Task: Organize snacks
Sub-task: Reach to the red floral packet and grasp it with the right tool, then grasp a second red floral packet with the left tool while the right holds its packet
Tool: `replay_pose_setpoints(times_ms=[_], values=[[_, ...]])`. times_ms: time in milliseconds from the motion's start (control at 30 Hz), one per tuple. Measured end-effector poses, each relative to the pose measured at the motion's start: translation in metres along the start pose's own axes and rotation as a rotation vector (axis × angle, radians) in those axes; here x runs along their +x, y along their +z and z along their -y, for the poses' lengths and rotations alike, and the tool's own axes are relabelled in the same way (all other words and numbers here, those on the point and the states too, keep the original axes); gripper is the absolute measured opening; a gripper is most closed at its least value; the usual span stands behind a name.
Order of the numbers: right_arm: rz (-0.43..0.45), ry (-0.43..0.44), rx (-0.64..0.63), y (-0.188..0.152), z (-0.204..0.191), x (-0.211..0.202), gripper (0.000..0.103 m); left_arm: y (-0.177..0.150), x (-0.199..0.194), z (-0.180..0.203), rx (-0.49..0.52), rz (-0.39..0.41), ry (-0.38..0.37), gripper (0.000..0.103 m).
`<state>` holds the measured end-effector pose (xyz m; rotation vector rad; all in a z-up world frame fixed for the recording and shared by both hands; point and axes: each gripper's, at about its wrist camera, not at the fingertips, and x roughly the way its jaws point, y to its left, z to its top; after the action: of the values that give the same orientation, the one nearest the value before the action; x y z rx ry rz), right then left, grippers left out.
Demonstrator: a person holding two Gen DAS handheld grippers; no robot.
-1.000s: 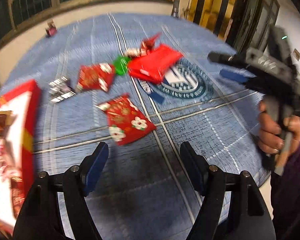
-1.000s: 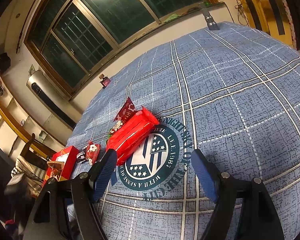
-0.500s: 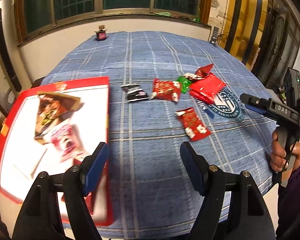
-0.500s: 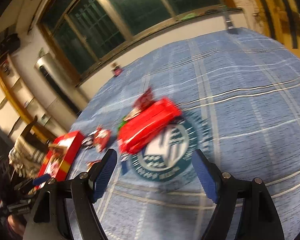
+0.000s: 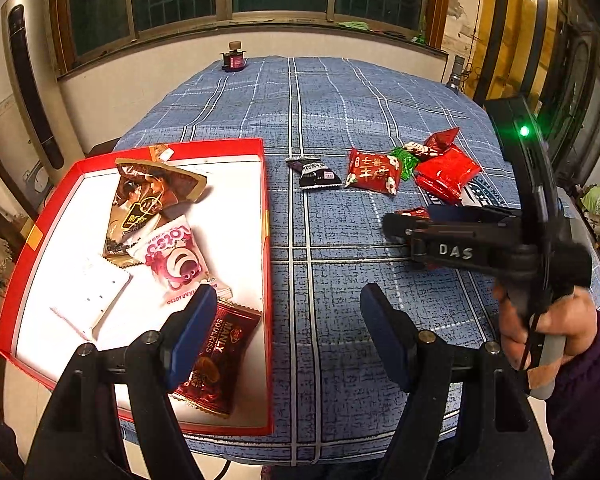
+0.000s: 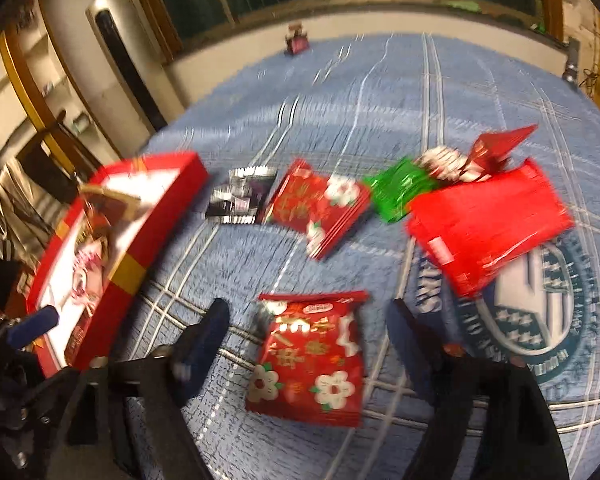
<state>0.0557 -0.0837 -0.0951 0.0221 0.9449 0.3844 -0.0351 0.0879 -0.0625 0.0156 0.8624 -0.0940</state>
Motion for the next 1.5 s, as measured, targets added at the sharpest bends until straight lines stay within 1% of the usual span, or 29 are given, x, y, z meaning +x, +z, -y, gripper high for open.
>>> replay_pose_setpoints(times_ms=[33,67,167,233,267,400,467,500,533,567,600,633,667,733,767,833,900,1000,1100,1133,1167,1200,1233,1267,1300,1400,1500], values=[[-0.004,-0.021,-0.021,-0.001,-0.002,0.001,0.048,0.001,0.001,0.001,0.0,-0.002,-0.002,0.074],[-0.004,-0.037,-0.035,-0.003,-0.001,0.0,0.043,0.002,0.001,0.002,0.002,-0.003,-0.005,0.074],[-0.008,-0.034,-0.034,-0.008,0.017,-0.008,0.042,0.009,0.002,0.011,0.024,0.0,-0.012,0.074],[-0.001,-0.035,-0.004,-0.016,0.043,-0.02,0.042,0.015,0.005,0.019,0.049,0.004,-0.012,0.074],[0.005,-0.049,0.012,-0.017,0.055,-0.024,0.043,0.02,0.008,0.025,0.067,0.003,-0.013,0.074],[0.026,-0.165,0.131,-0.031,0.124,-0.049,0.043,0.04,0.027,0.049,0.14,0.004,-0.011,0.074],[0.039,-0.188,0.188,-0.034,0.15,-0.057,0.046,0.054,0.042,0.062,0.167,0.006,-0.006,0.074],[0.051,-0.166,0.221,-0.037,0.162,-0.061,0.047,0.063,0.052,0.067,0.174,0.006,-0.011,0.074],[0.072,-0.087,0.265,-0.041,0.174,-0.066,0.051,0.07,0.061,0.069,0.172,0.001,-0.012,0.074],[0.09,-0.026,0.301,-0.043,0.182,-0.069,0.052,0.077,0.07,0.071,0.167,-0.006,-0.018,0.074],[0.117,0.012,0.333,-0.045,0.19,-0.074,0.058,0.083,0.08,0.072,0.158,-0.016,-0.029,0.074],[0.139,0.006,0.346,-0.047,0.192,-0.077,0.063,0.09,0.09,0.073,0.145,-0.033,-0.031,0.074],[0.164,-0.011,0.355,-0.047,0.193,-0.081,0.065,0.093,0.097,0.074,0.135,-0.047,-0.033,0.074],[0.196,-0.013,0.37,-0.046,0.198,-0.085,0.075,0.099,0.107,0.078,0.132,-0.064,-0.059,0.074],[0.2,-0.007,0.382,-0.046,0.199,-0.085,0.076,0.101,0.111,0.081,0.141,-0.063,-0.057,0.074],[0.186,0.004,0.409,-0.043,0.204,-0.083,0.076,0.105,0.118,0.088,0.175,-0.054,-0.027,0.074],[0.173,0.02,0.429,-0.043,0.208,-0.079,0.076,0.107,0.128,0.092,0.198,-0.068,-0.021,0.074],[0.179,0.018,0.426,-0.048,0.208,-0.084,0.076,0.107,0.142,0.092,0.187,-0.116,-0.049,0.074],[0.178,0.013,0.405,-0.046,0.204,-0.082,0.076,0.104,0.144,0.095,0.2,-0.112,-0.079,0.073],[0.177,0.016,0.396,-0.044,0.203,-0.081,0.076,0.103,0.143,0.097,0.208,-0.102,-0.086,0.072],[0.176,0.019,0.386,-0.043,0.201,-0.08,0.076,0.103,0.143,0.099,0.221,-0.091,-0.092,0.061],[0.175,0.025,0.378,-0.044,0.199,-0.081,0.076,0.102,0.145,0.102,0.235,-0.095,-0.093,0.052],[0.174,0.026,0.369,-0.044,0.197,-0.081,0.076,0.103,0.151,0.103,0.241,-0.113,-0.084,0.049],[0.172,0.024,0.362,-0.043,0.195,-0.08,0.076,0.102,0.154,0.103,0.234,-0.125,-0.089,0.04],[0.17,0.023,0.36,-0.042,0.195,-0.079,0.076,0.103,0.154,0.1,0.209,-0.124,-0.127,0.033],[0.166,0.024,0.377,-0.042,0.198,-0.079,0.076,0.099,0.148,0.104,0.214,-0.121,-0.115,0.032],[0.161,0.033,0.405,-0.043,0.203,-0.079,0.076,0.088,0.137,0.104,0.213,-0.128,-0.149,0.032]])
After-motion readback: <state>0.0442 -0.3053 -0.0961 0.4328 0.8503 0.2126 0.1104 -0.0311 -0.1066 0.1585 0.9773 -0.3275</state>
